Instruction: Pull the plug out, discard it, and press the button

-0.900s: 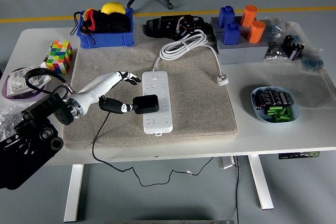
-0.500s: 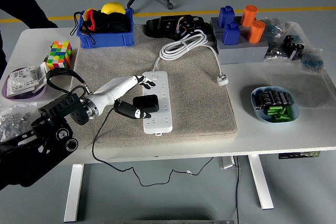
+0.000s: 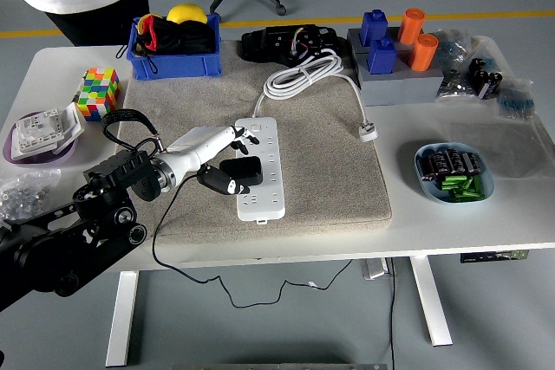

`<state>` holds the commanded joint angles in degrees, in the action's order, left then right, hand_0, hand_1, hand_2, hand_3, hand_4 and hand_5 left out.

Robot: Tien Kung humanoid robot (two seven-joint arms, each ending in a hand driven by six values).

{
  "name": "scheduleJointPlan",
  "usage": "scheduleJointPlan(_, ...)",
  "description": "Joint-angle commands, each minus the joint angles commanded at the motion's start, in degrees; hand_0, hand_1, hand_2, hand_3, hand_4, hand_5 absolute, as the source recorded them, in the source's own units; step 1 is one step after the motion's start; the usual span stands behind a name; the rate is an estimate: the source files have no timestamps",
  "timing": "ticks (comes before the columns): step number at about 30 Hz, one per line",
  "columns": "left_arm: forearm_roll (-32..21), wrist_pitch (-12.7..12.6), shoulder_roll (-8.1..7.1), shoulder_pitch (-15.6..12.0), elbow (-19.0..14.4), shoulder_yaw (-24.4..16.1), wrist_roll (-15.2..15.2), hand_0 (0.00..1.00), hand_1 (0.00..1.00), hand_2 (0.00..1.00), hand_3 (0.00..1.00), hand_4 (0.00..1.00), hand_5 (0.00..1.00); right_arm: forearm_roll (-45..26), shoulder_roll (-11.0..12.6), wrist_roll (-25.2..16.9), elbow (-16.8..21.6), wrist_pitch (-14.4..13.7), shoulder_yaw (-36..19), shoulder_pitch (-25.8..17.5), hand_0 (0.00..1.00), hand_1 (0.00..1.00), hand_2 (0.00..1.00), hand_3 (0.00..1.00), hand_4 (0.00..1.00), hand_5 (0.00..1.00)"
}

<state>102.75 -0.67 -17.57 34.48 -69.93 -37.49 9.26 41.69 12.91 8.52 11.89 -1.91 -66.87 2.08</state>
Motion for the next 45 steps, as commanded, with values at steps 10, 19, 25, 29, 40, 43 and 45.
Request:
scheduleJointPlan(10, 0.1, -0.9, 0.35, 1.2, 1.8, 1.6, -0.5, 0.598, 0.533, 0.523, 0.638, 0.877, 0.092, -0.1, 0.1, -0.1, 0.1, 0.0, 0.4, 0.0, 0.749, 0.666, 0.656, 0.621, 0.672, 0.512)
scheduleJointPlan(19, 0.5, -1.2, 0.59, 1.9, 3.0, 3.2, -0.2, 0.463, 0.433, 0.44, 0.567, 0.759, 0.002, -0.1, 0.2, 0.0, 0.0, 0.0, 0.3, 0.0, 0.749, 0.666, 0.656, 0.622, 0.671, 0.511)
scheduleJointPlan(25, 1.0, -1.8, 0.76, 2.0, 3.1, 3.3, -0.4, 0.389, 0.346, 0.391, 0.557, 0.711, 0.002, -0.1, 0.1, 0.0, 0.0, 0.0, 0.4, -0.1, 0.749, 0.666, 0.656, 0.622, 0.672, 0.512)
scheduleJointPlan(29, 0.8, -2.0, 0.84, 2.1, 3.3, 3.6, -0.3, 0.35, 0.288, 0.353, 0.544, 0.68, 0.002, -0.2, 0.1, -0.1, 0.1, 0.0, 0.5, 0.0, 0.749, 0.667, 0.656, 0.622, 0.672, 0.512)
scheduleJointPlan(40, -1.4, -2.8, 0.62, 2.0, 2.4, 2.1, -2.2, 0.343, 0.258, 0.313, 0.51, 0.669, 0.002, -0.1, -0.1, -0.1, 0.0, 0.0, 0.2, 0.0, 0.749, 0.667, 0.656, 0.622, 0.672, 0.512)
scheduleJointPlan(43, -2.5, -3.0, 0.52, 1.9, 2.0, 1.2, -2.8, 0.343, 0.258, 0.313, 0.51, 0.669, 0.002, -0.1, -0.1, -0.1, 0.0, 0.0, 0.3, 0.0, 0.749, 0.667, 0.656, 0.622, 0.672, 0.512)
scheduleJointPlan(45, -3.4, -3.0, 0.39, 1.9, 1.6, 0.5, -3.0, 0.339, 0.252, 0.3, 0.494, 0.674, 0.002, -0.1, -0.1, -0.1, 0.0, 0.0, 0.2, 0.1, 0.749, 0.666, 0.656, 0.622, 0.673, 0.512)
